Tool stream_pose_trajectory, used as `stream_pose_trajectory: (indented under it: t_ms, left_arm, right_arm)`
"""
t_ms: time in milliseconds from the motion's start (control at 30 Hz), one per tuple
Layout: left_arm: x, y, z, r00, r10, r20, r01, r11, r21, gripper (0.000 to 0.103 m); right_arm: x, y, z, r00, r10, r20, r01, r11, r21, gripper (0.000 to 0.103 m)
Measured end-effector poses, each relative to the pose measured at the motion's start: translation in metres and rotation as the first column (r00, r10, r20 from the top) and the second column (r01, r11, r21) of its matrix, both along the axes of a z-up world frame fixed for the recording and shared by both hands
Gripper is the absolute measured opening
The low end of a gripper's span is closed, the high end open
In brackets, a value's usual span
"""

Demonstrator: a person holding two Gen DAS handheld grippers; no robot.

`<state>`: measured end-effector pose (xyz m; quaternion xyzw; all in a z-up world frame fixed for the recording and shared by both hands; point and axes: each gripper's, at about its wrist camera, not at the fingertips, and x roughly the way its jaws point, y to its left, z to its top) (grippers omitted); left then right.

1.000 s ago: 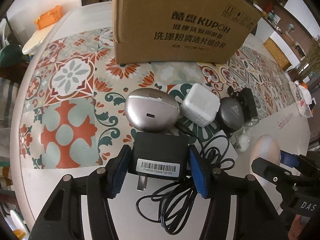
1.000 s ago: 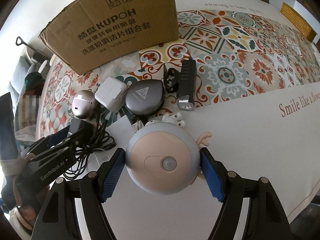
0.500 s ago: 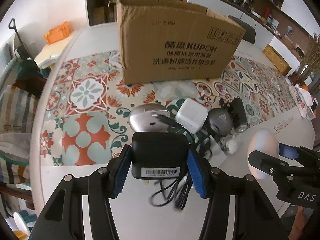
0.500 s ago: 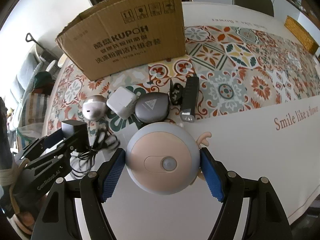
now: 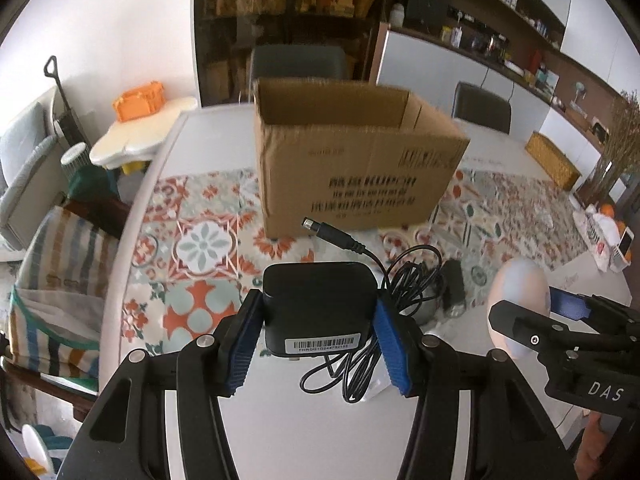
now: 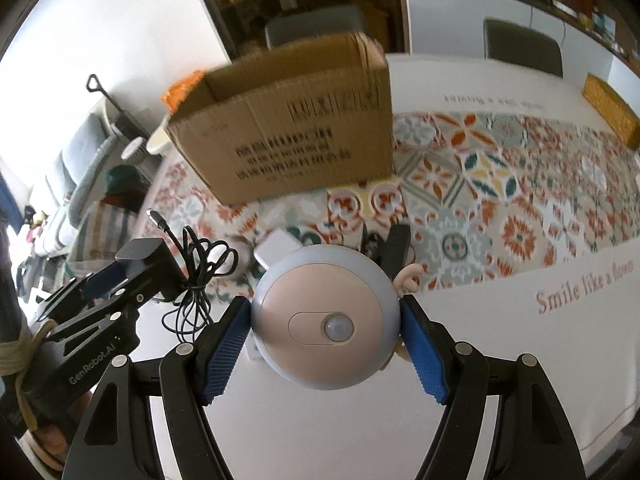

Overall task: Organize rigid objects
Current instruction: 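Lift both held items and carry them over the cardboard box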

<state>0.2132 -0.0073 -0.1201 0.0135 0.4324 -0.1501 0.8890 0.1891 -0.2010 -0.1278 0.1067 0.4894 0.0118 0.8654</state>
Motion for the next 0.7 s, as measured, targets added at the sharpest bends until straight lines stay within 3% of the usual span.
stream_pose_trajectory:
  t_ms: [700]
  left_arm:
    - [0.005,-0.008,0.086,0.98,0.067,0.189,-0.06,0.997,-0.041,0.055]
  right_arm:
    - [0.012,-0.004,0.083,0.967,0.09,0.24,-0.088,0.996,-0.018,0.074]
